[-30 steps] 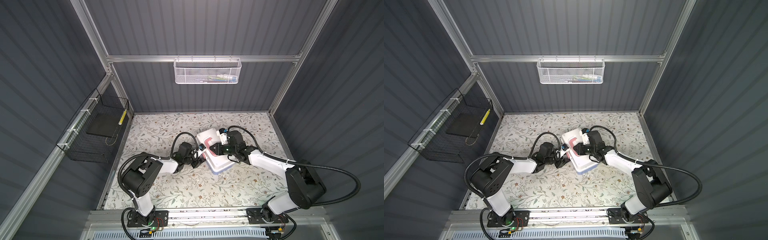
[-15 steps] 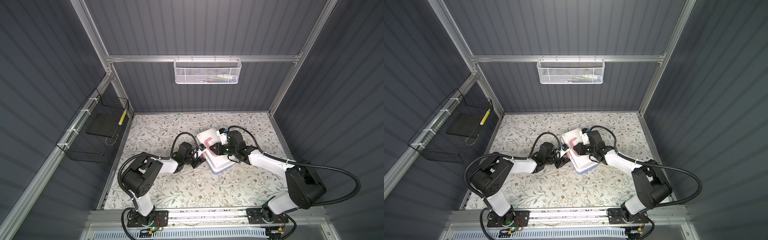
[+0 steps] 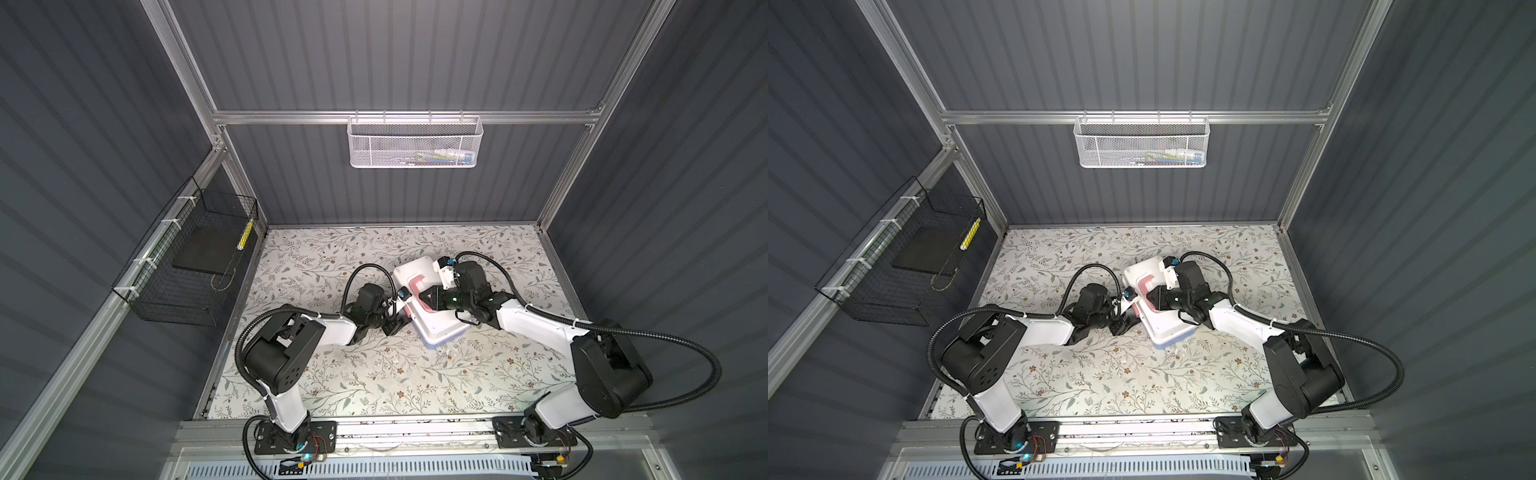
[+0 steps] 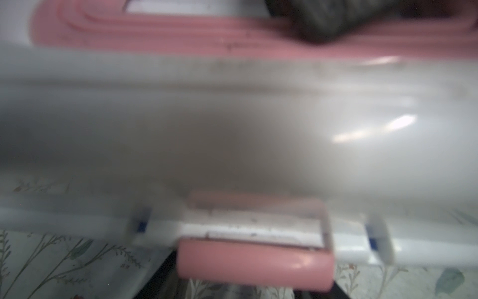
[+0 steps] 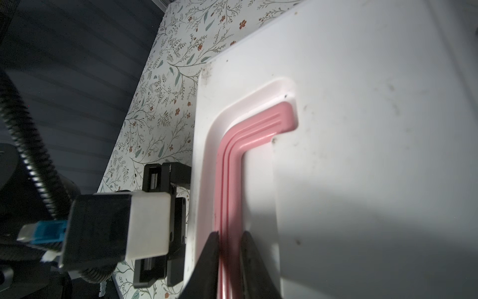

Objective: Pack the tool kit

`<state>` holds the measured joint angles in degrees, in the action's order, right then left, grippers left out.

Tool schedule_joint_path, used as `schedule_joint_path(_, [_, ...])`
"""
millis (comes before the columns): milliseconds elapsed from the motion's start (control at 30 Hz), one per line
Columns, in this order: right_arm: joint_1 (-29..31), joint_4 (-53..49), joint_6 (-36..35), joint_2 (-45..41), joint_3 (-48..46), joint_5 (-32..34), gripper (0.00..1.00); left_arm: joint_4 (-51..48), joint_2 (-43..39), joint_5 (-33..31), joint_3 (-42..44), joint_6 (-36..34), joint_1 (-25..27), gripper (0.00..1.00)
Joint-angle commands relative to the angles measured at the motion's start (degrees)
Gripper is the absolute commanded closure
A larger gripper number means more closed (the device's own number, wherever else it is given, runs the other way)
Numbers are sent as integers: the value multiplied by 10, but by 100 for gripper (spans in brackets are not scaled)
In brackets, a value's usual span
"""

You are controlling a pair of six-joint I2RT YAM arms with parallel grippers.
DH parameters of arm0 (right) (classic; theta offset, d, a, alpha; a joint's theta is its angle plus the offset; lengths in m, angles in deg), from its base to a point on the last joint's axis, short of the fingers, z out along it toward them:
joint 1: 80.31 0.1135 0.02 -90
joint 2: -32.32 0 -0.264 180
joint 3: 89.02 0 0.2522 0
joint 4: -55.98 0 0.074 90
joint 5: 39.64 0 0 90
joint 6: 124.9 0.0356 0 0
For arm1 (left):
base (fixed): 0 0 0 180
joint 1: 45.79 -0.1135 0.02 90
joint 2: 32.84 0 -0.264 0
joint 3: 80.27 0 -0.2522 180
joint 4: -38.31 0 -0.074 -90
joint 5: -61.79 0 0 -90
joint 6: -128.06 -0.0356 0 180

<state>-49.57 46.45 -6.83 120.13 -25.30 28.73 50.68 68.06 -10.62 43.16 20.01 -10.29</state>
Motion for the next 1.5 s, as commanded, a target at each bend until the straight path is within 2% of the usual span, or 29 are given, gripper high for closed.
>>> schedule_joint_path(0, [5,-163,7,51,-44,13,80,39,8,-56,-22,-8,-16,38])
schedule_joint_path(400, [5,-163,8,50,-44,13,80,39,14,-45,-29,-22,-17,34])
schedule_joint_path(800, [5,-166,11,53,-42,15,80,56,23,40,-33,-26,-29,36])
schedule_joint_path(1467, [7,-167,14,59,-40,14,80,92,20,54,-28,-14,-32,37])
